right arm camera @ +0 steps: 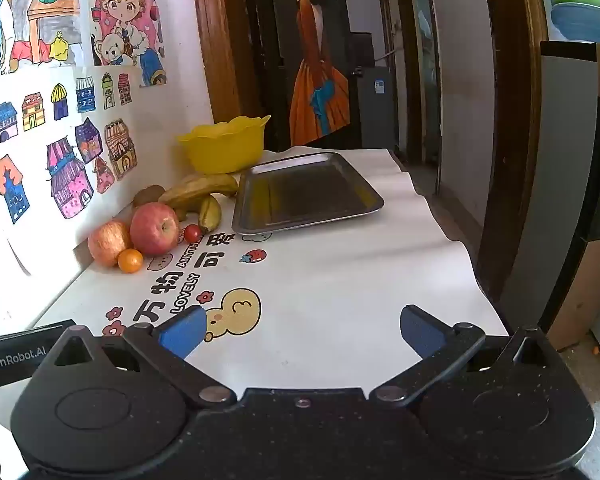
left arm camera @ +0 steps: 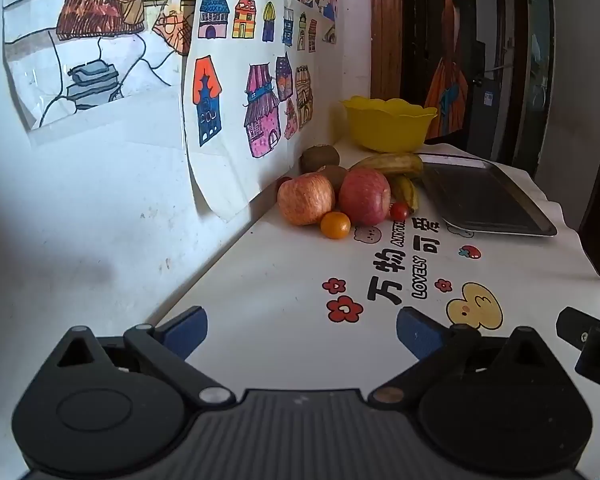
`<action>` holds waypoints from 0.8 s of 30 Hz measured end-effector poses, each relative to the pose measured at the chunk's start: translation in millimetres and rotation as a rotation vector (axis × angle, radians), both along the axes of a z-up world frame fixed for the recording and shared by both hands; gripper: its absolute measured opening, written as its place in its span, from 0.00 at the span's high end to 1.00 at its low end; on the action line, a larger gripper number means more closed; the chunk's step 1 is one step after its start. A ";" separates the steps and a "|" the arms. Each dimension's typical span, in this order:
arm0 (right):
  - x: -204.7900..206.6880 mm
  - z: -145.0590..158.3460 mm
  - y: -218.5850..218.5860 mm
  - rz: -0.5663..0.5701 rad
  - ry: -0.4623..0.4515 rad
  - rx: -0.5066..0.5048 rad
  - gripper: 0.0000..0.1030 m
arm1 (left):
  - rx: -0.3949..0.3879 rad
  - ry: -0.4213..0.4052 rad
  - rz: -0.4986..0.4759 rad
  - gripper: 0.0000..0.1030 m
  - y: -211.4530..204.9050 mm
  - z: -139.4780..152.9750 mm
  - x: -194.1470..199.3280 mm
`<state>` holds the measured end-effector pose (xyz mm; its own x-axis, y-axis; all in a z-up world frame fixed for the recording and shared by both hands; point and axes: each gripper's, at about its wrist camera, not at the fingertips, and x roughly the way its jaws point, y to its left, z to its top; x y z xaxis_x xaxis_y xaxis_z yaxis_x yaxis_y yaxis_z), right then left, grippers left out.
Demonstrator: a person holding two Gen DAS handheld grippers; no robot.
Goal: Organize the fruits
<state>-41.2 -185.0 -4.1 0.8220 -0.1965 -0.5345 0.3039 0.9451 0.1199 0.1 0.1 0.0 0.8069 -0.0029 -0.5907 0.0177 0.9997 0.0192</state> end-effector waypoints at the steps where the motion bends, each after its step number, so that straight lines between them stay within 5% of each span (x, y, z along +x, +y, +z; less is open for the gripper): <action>1: -0.6 -0.1 -0.1 0.001 0.001 0.001 0.01 | 0.001 -0.001 -0.001 0.00 0.0 0.0 0.1; 24: -6.9 -1.5 -7.0 0.004 0.008 -0.001 0.01 | 0.014 0.007 0.005 0.00 -6.0 0.8 -3.3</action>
<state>-48.1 -192.0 -5.6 0.8187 -0.1942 -0.5404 0.3012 0.9465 0.1162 -3.3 -5.9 0.8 0.8030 0.0093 -0.5959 0.0128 0.9994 0.0329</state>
